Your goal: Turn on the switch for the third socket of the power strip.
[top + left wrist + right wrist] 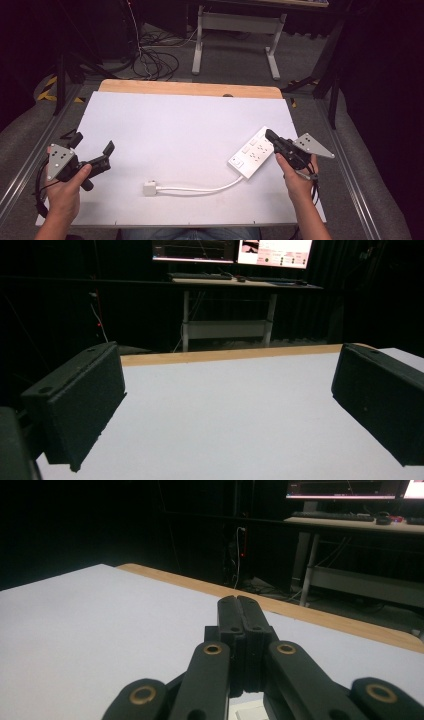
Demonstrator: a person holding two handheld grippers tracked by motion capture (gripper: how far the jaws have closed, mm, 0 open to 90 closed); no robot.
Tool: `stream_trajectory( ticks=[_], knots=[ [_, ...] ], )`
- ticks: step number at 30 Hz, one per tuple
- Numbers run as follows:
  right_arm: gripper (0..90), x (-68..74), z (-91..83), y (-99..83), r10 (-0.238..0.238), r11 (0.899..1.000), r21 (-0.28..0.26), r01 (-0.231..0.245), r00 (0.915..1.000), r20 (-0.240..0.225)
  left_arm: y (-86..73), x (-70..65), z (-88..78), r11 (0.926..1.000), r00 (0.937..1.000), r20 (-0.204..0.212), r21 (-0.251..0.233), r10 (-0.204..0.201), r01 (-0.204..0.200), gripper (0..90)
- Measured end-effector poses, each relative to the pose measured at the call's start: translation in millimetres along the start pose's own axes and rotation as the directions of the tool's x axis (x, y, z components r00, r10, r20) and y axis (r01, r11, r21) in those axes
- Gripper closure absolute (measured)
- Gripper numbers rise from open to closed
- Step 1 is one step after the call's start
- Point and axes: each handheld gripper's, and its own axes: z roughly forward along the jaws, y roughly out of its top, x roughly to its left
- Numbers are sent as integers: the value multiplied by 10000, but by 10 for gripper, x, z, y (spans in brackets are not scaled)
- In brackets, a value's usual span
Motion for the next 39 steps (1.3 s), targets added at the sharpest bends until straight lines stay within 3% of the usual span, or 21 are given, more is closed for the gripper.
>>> stream_trajectory(
  ticks=[8, 16, 35, 39],
  knots=[
    [900, 57, -36, 1, 27, 9989, -470, -30, 10000, -48, 1, 3, -1, 10000, 10000, -7, -1, 2, -2, 13],
    [897, 47, -82, 12, 426, 9957, -825, -417, 9991, 84, 2, 3, -1, 10000, 10000, -11, -2, -3, 3, 13],
    [887, 30, -128, -36, 360, 9964, -779, -344, 9992, 187, 2, 3, 3, 10000, 10000, 22, 16, 8, -8, 13],
    [834, 25, -131, -40, 335, 9966, -755, -319, 9992, 204, 1, 0, 2, 10000, 10000, 10, -3, 9, -9, 13]
  ],
)
